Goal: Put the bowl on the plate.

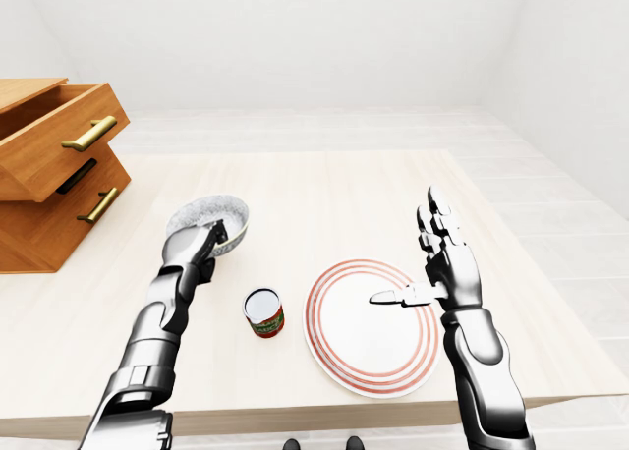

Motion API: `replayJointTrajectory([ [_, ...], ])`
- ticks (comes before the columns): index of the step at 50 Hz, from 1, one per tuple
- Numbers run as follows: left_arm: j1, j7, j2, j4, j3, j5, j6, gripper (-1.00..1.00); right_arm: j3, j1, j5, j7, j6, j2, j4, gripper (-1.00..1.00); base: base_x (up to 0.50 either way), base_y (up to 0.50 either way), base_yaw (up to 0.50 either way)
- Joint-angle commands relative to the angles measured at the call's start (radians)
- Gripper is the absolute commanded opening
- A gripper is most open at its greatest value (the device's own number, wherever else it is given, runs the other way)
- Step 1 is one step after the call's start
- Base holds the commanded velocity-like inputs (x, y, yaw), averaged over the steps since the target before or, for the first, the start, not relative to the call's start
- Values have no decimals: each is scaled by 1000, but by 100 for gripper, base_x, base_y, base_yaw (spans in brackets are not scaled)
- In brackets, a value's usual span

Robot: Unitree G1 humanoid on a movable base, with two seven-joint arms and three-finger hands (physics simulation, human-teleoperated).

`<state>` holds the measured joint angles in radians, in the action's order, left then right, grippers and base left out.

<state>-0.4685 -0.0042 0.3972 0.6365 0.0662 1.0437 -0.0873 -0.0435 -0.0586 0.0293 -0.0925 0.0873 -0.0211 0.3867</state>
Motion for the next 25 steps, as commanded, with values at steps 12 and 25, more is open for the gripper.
replayJointTrajectory([
  [12,63,-168,-56,-364,44,-29,0,-100,2,-10,0,1,0,0,5,100,0,0,0],
  [25,59,-304,-103,-555,37,-45,0,-100,-4,-7,2,-2,0,-3,21,100,0,0,0],
])
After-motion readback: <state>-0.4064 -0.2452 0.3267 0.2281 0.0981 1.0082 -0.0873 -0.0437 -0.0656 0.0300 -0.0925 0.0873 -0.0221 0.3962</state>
